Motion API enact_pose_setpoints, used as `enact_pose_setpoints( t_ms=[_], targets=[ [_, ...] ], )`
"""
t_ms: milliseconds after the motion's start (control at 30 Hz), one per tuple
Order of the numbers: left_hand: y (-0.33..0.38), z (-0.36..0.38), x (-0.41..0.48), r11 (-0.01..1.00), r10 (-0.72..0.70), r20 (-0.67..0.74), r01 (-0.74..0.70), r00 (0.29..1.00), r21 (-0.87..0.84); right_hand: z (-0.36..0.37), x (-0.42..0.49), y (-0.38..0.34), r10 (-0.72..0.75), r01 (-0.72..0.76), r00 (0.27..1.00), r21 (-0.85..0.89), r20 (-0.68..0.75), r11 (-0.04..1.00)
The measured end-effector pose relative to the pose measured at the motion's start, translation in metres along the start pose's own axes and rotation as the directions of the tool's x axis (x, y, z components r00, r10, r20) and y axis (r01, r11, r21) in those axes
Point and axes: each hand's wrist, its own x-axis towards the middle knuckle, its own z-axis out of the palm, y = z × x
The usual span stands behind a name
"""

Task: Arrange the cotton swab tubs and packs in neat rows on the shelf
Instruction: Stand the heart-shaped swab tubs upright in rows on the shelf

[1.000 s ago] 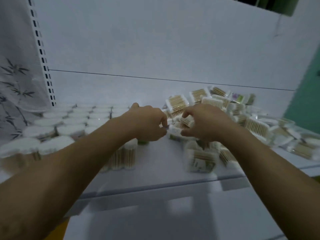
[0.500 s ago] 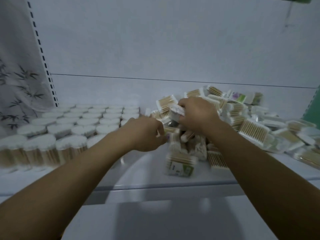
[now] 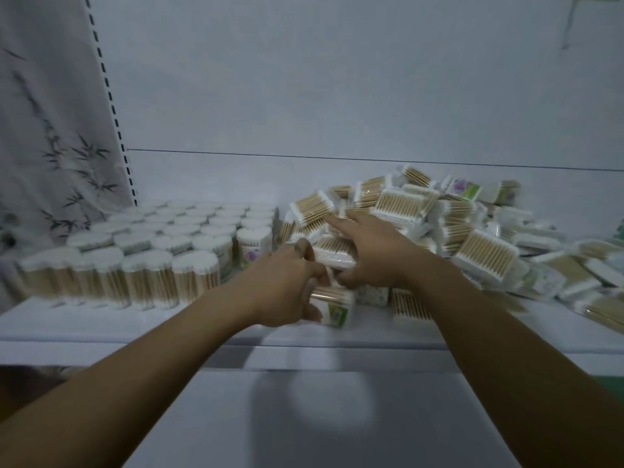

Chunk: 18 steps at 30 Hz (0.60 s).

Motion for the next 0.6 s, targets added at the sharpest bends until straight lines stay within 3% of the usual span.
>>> enact_pose_setpoints(
  t_ms=[133, 333, 467, 533, 600],
  targets=[
    [-0.004, -0.002, -0.005, 0.998, -0.057, -0.027, 0.057, 0.998, -0.015, -0.009, -0.018, -0.004, -0.022, 0.023, 0.999, 0.033, -0.044, 0.999],
    [-0.010, -0.021, -0.020, 0.967, -0.174, -0.015, 0.168, 0.985, -0.191, -0.008, -0.034, -0.015, -0.132, 0.153, 0.972, 0.096, -0.197, 0.984],
    [-0.014, -0.034, -0.033, 0.942, -0.264, -0.080, 0.240, 0.961, -0.234, -0.007, -0.041, -0.024, -0.193, 0.244, 0.959, 0.259, -0.206, 0.935],
    [-0.019, -0.036, -0.040, 0.898, -0.331, -0.137, 0.268, 0.934, -0.350, -0.002, -0.042, -0.031, -0.177, 0.255, 0.955, 0.354, -0.237, 0.900],
    [-0.023, -0.035, -0.046, 0.771, -0.420, -0.164, 0.256, 0.893, -0.583, 0.003, -0.038, -0.040, -0.129, 0.260, 0.949, 0.487, -0.286, 0.834]
  ],
)
